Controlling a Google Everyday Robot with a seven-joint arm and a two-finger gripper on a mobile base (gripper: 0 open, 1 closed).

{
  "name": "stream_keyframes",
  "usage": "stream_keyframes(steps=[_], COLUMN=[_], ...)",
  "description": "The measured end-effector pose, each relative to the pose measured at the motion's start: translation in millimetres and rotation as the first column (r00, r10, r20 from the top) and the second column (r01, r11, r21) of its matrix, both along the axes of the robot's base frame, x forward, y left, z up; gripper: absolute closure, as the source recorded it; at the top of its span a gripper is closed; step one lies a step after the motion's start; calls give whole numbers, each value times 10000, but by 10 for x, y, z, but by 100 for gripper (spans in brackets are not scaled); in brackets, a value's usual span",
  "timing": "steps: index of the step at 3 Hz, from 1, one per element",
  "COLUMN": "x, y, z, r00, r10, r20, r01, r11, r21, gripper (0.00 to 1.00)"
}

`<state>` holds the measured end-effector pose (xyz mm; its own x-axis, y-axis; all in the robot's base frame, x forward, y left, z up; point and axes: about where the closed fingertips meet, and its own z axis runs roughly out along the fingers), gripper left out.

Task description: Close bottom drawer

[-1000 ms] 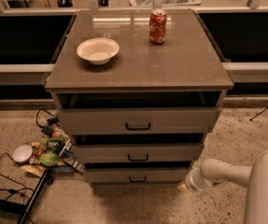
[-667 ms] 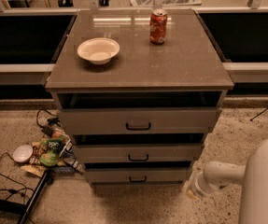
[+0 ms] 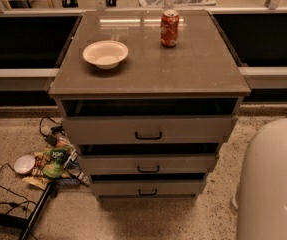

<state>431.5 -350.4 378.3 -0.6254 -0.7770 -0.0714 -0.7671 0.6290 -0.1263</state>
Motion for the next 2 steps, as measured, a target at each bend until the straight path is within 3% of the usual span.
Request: stream_keyframes(steps=[1,2], x=[-324,-1039], y=[-467,-866], z=[657,1109], r00=[9846,9300], r10=[-1251,-2663], r20=[1222,2533], r01=[1318,2764], r11=[9901,9610], r21=[-487,-45], gripper=[100,100])
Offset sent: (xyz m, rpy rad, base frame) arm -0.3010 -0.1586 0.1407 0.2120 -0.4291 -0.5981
